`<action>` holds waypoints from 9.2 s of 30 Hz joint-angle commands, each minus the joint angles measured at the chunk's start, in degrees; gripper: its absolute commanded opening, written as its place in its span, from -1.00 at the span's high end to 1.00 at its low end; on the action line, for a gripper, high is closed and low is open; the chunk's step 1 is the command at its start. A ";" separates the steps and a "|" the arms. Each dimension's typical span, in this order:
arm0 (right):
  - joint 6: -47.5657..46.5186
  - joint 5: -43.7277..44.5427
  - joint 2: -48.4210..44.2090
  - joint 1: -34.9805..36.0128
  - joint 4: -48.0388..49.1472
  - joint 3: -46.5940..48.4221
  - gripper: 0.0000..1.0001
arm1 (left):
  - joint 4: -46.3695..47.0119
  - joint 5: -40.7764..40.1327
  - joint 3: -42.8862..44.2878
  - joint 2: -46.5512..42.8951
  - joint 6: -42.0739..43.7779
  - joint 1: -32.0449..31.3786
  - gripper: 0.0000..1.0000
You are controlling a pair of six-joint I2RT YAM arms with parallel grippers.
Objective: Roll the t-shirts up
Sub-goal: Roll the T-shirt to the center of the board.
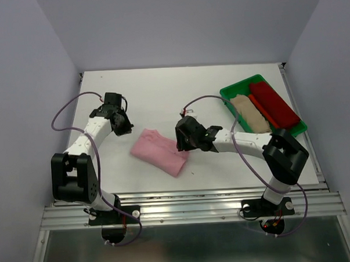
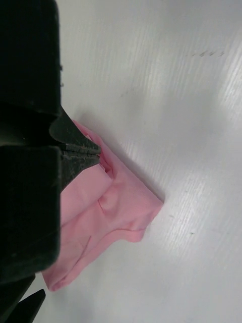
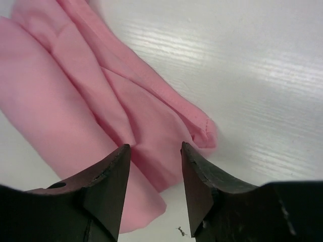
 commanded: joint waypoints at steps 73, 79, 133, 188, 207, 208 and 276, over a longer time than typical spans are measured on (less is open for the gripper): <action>-25.44 -34.25 5.03 5.85 20.24 2.66 0.99 | -4.34 -1.89 1.91 -10.77 3.89 6.85 1.00; -20.44 -46.03 8.19 1.80 20.50 4.34 0.99 | -4.34 -1.80 1.64 -10.85 4.07 6.85 1.00; 22.45 -71.97 22.70 -14.54 62.15 -8.14 0.99 | -2.32 4.35 -5.74 -9.99 3.72 -9.50 1.00; -17.44 -12.82 -0.59 5.67 -4.28 8.03 0.99 | 6.21 4.44 0.68 8.57 2.75 -10.03 1.00; -13.13 -4.65 1.43 5.67 -1.03 -3.83 0.99 | 6.39 4.61 0.77 9.54 3.27 -10.03 1.00; -13.22 -4.47 1.52 5.67 -0.86 -4.01 0.99 | 6.47 4.61 0.68 9.54 3.27 -10.03 1.00; -1.26 17.76 -3.40 4.44 6.79 -18.78 0.99 | 6.30 5.49 -7.84 0.66 -3.40 -13.63 1.00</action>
